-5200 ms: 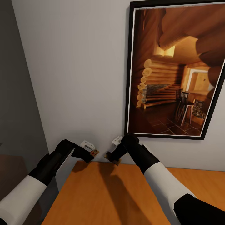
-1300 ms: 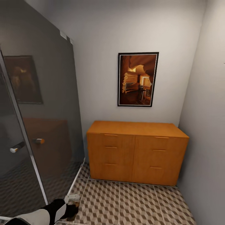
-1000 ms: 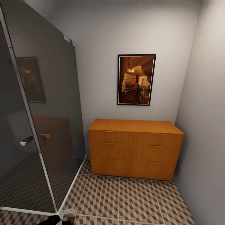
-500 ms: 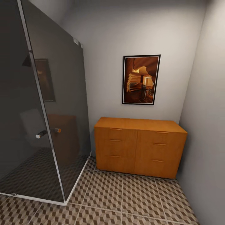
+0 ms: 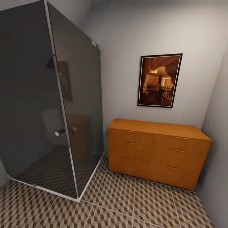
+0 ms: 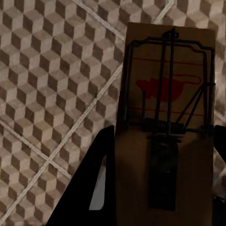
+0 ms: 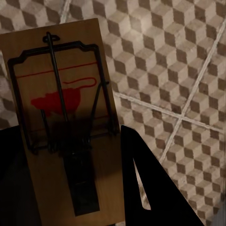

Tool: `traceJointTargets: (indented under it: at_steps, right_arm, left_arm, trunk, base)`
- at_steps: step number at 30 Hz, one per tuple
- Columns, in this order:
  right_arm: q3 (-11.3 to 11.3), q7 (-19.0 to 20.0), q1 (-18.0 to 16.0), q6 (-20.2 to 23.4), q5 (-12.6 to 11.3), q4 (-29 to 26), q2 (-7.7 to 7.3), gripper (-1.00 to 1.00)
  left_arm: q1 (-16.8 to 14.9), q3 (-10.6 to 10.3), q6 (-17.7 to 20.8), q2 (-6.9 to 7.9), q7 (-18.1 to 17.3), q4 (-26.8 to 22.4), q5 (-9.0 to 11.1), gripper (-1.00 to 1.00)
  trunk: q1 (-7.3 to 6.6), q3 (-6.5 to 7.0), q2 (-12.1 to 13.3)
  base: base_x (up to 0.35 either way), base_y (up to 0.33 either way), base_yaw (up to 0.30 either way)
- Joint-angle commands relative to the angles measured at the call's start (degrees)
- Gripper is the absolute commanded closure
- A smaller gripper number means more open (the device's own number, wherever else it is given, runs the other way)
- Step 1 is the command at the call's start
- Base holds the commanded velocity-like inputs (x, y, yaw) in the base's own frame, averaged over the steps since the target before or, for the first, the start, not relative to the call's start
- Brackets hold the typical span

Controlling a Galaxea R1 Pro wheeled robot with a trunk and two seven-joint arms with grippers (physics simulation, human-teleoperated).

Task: Take the four mousetraps from the cabinet in the bathroom and place them on the bathroom floor. Make sure all four end up on the same floor surface, and ensure that at least two of them are either under or directly next to the same bathroom sink.

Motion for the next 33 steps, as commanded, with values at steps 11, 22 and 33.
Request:
traceJointTargets:
  at_steps: [11,22,33]
  right_arm:
    - [-0.48,-0.42,-0.08,-1.15,0.34,0.16,-0.05,1.00]
    - [-0.49,-0.43,-0.24,-1.46,0.35,0.14,-0.08,1.00]
    - [-0.48,-0.43,-0.25,-1.47,0.36,0.17,0.01,1.00]
  left_arm:
    - [2.91,-0.59,-3.56,0.24,0.36,-0.04,0.09,1.00]
    - [3.08,-0.59,-3.81,0.01,0.38,-0.12,0.24,1.00]
    - [3.07,-0.55,-3.94,-0.27,0.38,-0.58,-0.13,1.00]
  trunk:
    - [0.00,-0.07,-0.05]
    - [0.00,-0.07,-0.05]
    - [0.00,-0.07,-0.05]
  base:
    - [0.000,0.000,0.183]
    - [0.000,0.000,0.208]
    - [0.000,0.000,0.281]
